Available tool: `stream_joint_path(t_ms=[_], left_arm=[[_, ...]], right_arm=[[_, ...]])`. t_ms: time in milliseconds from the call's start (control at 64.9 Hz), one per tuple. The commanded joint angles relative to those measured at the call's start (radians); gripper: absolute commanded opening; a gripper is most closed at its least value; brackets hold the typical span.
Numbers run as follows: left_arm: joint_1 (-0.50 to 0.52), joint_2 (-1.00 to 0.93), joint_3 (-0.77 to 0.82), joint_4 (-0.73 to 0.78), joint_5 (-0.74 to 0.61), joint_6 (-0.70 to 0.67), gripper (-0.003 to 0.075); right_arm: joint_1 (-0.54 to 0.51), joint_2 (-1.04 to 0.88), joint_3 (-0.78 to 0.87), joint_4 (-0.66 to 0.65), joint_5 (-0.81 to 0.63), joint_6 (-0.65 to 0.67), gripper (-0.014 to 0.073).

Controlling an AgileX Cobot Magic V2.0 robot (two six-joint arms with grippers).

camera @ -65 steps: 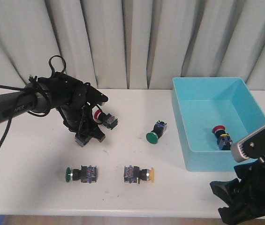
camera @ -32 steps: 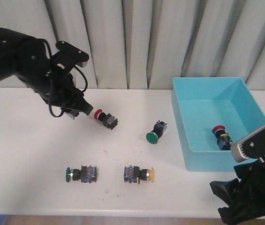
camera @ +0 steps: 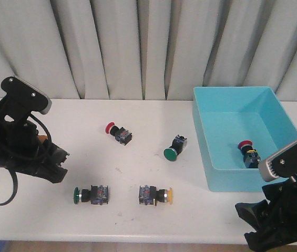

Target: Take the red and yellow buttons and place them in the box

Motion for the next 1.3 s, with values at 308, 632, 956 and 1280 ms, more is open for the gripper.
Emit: stream_joint_path(t_ms=[308, 632, 956, 1280], left_arm=[[-0.081, 0.029, -0.013, -0.618, 0.011, 0.661, 0.0195], [-0.102, 0.032, -0.013, -1.015, 0.198, 1.307, 0.0195], [-0.102, 0.032, -0.013, -1.054, 0.205, 1.569, 0.0195], [-0.102, 0.032, -0.013, -1.065, 0.236, 1.570, 0.0195]], right_arm=[[0.001, -0.006, -0.027, 0.040, -0.063, -0.060, 0.0436], [0.001, 0.115, -0.143, 0.426, 0.122, -0.650, 0.0489], [0.001, 0.307, -0.220, 0.706, 0.145, -1.239, 0.0572], [0.002, 0.404, -0.247, 1.004, 0.147, -1.712, 0.0573]])
